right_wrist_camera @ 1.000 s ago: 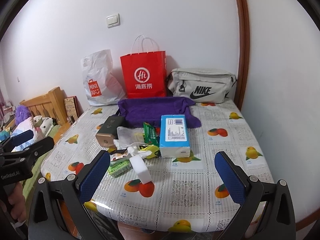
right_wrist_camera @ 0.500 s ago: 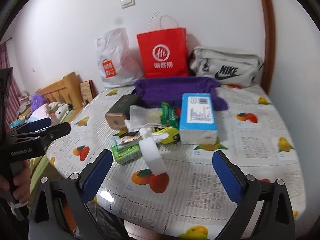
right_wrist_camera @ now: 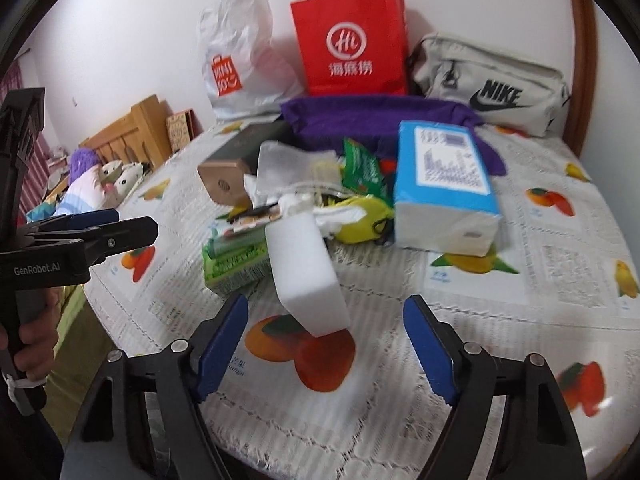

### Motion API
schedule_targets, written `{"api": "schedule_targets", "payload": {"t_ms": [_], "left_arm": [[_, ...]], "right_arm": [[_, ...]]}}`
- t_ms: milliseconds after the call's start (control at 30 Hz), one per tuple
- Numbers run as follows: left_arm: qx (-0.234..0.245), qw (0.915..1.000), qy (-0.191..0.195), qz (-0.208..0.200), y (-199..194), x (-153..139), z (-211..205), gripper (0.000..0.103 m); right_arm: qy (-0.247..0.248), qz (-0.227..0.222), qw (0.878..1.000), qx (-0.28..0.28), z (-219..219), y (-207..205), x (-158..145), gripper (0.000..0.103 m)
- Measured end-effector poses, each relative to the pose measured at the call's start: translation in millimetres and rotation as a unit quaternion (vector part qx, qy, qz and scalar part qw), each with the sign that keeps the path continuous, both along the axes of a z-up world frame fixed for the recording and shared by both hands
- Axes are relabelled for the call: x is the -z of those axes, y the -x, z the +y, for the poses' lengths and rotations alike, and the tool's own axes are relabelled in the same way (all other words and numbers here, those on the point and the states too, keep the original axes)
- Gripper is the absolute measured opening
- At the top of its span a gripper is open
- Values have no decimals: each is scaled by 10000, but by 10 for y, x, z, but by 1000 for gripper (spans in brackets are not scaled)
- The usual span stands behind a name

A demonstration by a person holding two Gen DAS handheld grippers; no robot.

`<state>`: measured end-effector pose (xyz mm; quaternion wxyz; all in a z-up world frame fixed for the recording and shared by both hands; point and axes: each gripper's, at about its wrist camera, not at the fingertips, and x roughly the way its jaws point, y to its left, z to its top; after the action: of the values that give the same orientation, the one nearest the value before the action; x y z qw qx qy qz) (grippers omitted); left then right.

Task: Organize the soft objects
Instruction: 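Reach the right gripper to the white sponge block and close on it, then grasp the green wet-wipes pack with the left gripper while the right lifts the sponge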

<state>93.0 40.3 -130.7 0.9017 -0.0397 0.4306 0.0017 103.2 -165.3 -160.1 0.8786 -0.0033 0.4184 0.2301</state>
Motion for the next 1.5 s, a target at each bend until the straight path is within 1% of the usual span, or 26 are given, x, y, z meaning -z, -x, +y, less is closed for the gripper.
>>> {"api": "schedule_targets", "payload": {"t_ms": [67,133,200,233,267,300,467,600,700,767,833,900,967,1167,1300,1400,1500], "left_arm": [[48,9999,24,88,-42,67,9,96],[127,9997,109,162,-84,128,18,96],[200,9993,201,246,-129,204,20,97],[228,9991,221,297,-152,241,22,97],[273,9987,217,367,-181,286,10,97],[319,9984,208,406,-200,322,-7,97],[588,9969,137,513,-272,469,-104,97],[760,9953,-7,600,-350,598,-213,97],[831,9946,-74,612,-407,690,-278,97],[832,9951,-177,502,-431,713,-318,97],[789,9955,-217,480,-466,726,-335,97],[765,9960,-189,421,-482,709,-337,87],[825,9958,-136,370,-480,675,-335,63],[884,9952,-100,400,-372,617,-281,60],[788,9964,-66,315,-228,498,-177,59],[645,9976,-103,244,-134,409,-73,59],[508,9986,-61,147,-44,328,40,59]], "right_arm": [[-1,64,10000,-36,55,-69,91,72],[-50,106,9999,-53,91,-116,148,69],[-120,128,9998,-55,116,-173,208,62],[-144,128,9998,-89,128,-185,223,50],[-157,125,9997,-150,142,-197,235,33],[-157,130,9996,-196,149,-205,245,35],[-118,24,9995,-288,113,-174,217,34],[-29,-101,9994,-343,36,-117,150,34],[49,-154,9996,-229,-84,-90,121,34],[7,-112,9998,-138,-191,-89,120,34],[47,-95,9999,-42,-267,-90,133,34],[116,-64,9999,67,-350,-90,158,34],[171,5,9997,182,-417,-95,203,34],[81,241,9987,438,-533,-114,315,33],[65,188,9982,568,-555,-61,265,32],[40,169,9977,652,-557,-42,226,32],[65,176,9971,734,-563,-30,197,32]]}}
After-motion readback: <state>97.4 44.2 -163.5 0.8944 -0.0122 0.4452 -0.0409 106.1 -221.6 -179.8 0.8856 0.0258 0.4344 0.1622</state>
